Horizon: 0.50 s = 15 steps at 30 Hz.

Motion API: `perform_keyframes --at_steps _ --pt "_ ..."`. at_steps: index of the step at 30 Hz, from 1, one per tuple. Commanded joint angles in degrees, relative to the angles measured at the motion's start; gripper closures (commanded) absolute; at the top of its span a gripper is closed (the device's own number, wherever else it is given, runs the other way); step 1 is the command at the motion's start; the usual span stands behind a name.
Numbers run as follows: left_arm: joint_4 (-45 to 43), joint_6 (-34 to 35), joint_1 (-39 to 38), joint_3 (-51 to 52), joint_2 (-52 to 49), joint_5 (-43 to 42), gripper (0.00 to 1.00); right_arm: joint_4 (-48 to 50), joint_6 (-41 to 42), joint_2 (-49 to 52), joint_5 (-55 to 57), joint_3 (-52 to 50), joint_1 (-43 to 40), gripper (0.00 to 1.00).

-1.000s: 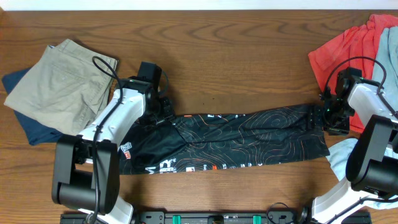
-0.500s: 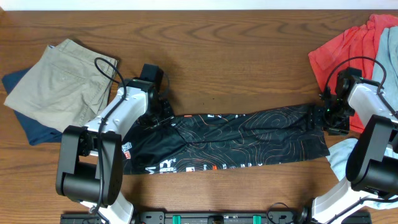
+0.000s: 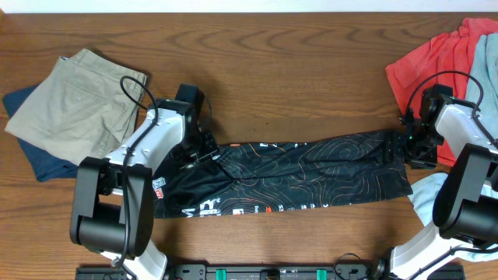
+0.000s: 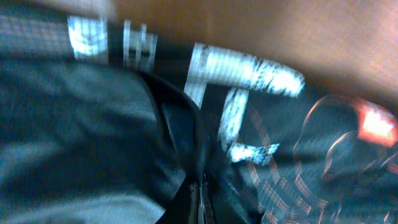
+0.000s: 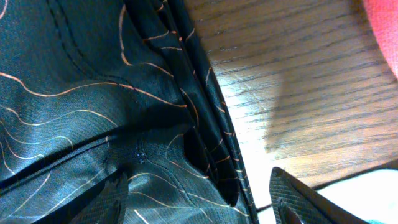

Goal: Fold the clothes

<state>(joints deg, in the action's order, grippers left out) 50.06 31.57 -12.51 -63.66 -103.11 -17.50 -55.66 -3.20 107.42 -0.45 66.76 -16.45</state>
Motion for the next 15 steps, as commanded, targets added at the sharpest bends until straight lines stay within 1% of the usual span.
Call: perform_keyframes --at_steps 1,4,13,15 --pt "2.38 -1.7 -2.05 -0.33 1.03 -2.67 0.94 -0.02 -0.52 -0.15 -0.26 -0.17 -0.44 0.29" --pt "3.04 -3.48 -5.01 -0.33 2.78 -2.6 0.94 -0.02 -0.55 -0.15 -0.24 -0.17 -0.44 0.29" --pt "2.78 -3.43 -12.85 -0.33 3.78 -2.36 0.94 -0.04 -0.52 -0.15 -0.26 -0.2 -0.42 0.29" --pt "2.82 -3.39 -13.99 -0.33 3.78 -0.55 0.94 -0.07 -0.52 -0.15 -0.26 -0.2 -0.42 0.29"
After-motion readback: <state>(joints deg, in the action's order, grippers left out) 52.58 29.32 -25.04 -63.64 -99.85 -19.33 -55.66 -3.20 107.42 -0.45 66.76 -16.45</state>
